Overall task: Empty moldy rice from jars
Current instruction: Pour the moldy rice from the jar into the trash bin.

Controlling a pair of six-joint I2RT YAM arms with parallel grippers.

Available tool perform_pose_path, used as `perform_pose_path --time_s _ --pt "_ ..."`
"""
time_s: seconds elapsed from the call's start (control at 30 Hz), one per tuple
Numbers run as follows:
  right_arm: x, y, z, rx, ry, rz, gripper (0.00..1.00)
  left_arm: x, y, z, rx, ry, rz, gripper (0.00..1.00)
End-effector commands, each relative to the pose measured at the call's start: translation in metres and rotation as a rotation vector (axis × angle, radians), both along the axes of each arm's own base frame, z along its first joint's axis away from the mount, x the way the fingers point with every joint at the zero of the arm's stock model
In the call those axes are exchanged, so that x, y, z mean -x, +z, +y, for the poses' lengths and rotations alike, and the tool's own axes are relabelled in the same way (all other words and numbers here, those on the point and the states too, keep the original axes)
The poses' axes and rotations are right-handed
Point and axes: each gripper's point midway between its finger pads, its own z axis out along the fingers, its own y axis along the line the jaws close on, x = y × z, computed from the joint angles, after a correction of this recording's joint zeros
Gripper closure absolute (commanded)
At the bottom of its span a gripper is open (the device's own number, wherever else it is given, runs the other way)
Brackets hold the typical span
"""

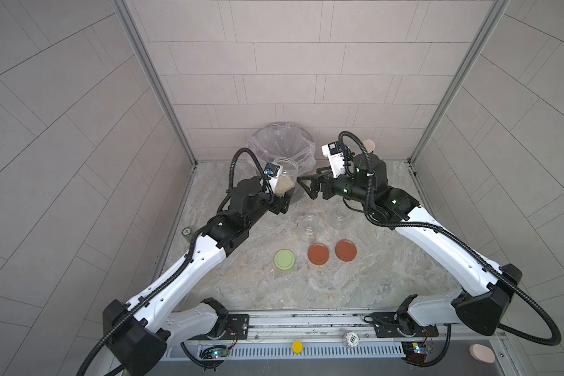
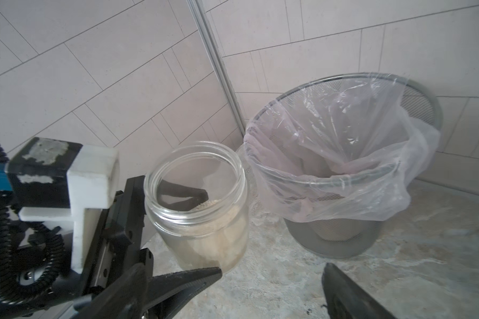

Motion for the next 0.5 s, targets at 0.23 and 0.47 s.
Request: perform_pose_path --time_s 0.23,0.47 --pt "-0.015 0.015 0.03 -0.101 0.063 0.022 0.0 -0.015 0.043 -0.004 0.111 -0.076 -0.131 0.85" --pt "-0.036 0.013 0.052 -0.099 0.089 0.021 0.0 -0.033 0.053 -0.002 0.129 -0.097 -0.142 0.85"
